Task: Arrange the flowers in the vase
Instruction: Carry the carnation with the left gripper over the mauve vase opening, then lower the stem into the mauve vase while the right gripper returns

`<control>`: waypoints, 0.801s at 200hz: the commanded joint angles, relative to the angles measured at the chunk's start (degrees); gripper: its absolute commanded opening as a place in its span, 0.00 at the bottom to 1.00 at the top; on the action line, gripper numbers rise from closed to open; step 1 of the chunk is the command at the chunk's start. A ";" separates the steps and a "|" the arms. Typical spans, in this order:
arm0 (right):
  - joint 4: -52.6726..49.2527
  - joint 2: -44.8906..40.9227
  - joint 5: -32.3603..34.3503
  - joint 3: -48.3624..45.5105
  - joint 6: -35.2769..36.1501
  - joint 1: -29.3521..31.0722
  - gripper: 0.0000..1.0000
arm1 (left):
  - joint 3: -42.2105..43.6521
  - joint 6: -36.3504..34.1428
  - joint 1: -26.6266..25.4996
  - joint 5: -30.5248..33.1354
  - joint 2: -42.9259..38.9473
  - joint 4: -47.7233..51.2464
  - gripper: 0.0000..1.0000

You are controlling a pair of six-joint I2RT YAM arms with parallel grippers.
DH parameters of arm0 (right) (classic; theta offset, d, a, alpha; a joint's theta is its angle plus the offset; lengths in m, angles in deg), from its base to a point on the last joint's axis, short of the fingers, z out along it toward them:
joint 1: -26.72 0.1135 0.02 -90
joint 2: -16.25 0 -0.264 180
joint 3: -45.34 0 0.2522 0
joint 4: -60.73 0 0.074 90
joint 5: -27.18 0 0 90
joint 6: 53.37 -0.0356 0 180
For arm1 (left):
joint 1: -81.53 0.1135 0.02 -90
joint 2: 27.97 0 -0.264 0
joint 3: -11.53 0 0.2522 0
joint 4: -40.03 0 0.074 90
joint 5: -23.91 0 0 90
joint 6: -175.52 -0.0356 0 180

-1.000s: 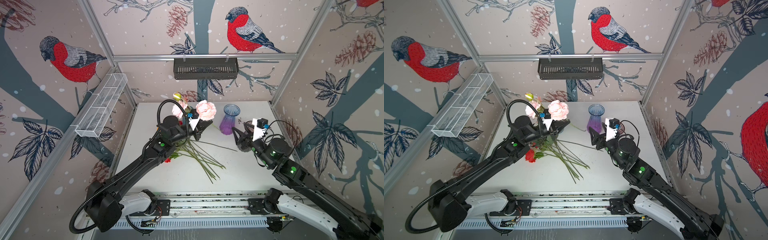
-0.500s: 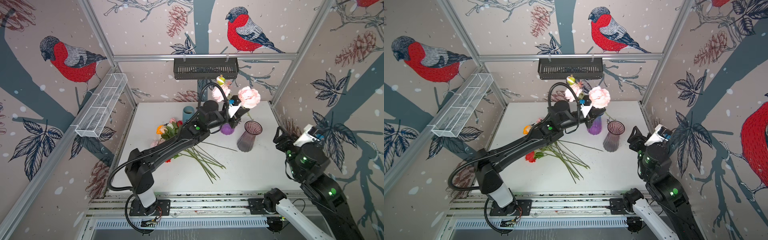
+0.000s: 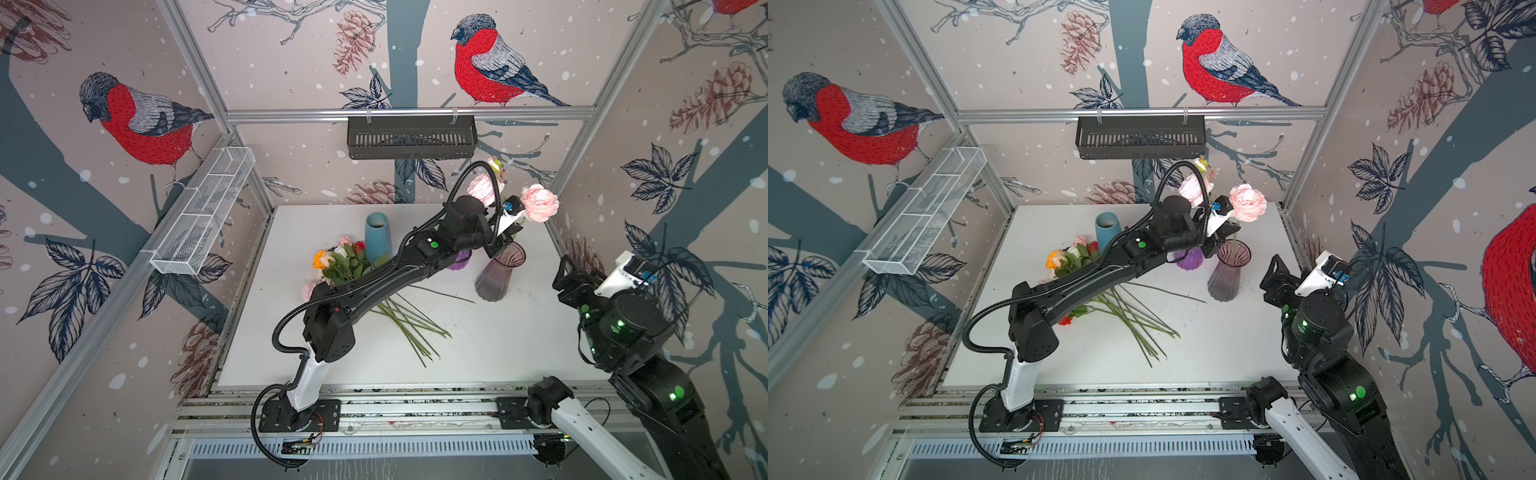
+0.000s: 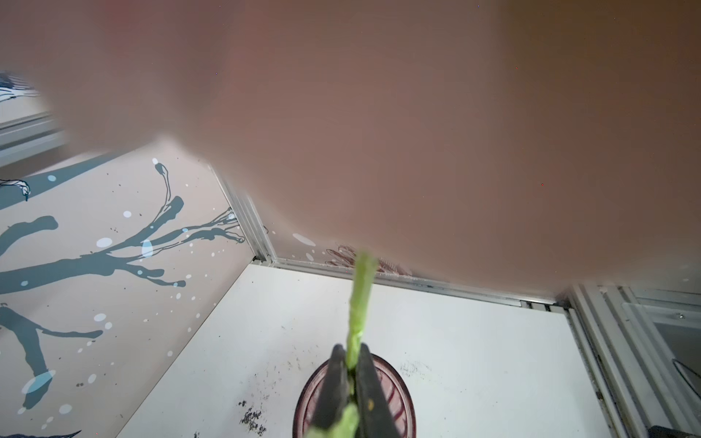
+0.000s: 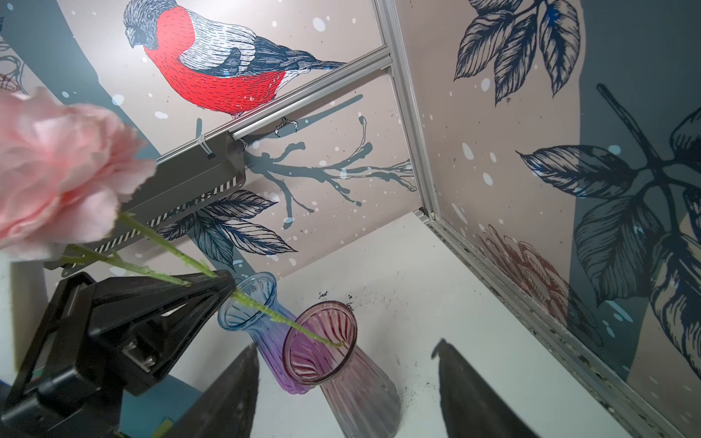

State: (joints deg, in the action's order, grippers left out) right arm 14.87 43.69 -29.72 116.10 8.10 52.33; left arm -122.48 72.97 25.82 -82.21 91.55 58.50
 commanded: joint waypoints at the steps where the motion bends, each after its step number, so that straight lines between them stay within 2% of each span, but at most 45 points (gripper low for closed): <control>1: 0.26 0.01 0.21 -0.17 0.76 0.10 0.74 | -5.10 -4.24 -0.87 2.28 2.91 8.73 0.00; 7: 0.36 0.02 0.04 -0.28 0.80 0.13 0.74 | -6.80 -4.55 -1.07 2.61 3.88 10.39 0.03; 30: 0.67 0.30 -0.47 -0.57 0.89 0.12 0.74 | -11.13 -4.51 -1.47 3.24 6.16 14.86 0.50; 38: 0.80 0.50 -0.66 -0.57 0.97 0.07 0.74 | -10.64 -4.24 -1.51 3.46 5.91 14.86 0.58; 59: 1.31 1.13 -0.98 -0.47 1.11 0.07 0.74 | -8.09 -4.58 -1.51 3.81 4.07 14.76 0.63; 107: 2.28 3.11 -3.31 -0.56 1.20 0.10 0.74 | 1.89 -4.96 -1.43 6.63 -3.01 13.81 0.63; 137: 3.20 4.60 -6.89 -1.44 1.53 0.06 0.75 | 15.92 -3.05 -0.88 10.49 -12.02 6.12 0.63; 160: 4.96 7.30 -14.40 -2.34 3.51 0.01 0.75 | 28.61 -1.00 1.37 11.74 -20.73 -2.23 0.63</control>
State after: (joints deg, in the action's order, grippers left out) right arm 16.29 48.94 -36.04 114.57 9.04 52.30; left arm -103.46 69.34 25.15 -73.51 78.11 67.64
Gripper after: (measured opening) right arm 0.751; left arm 0.632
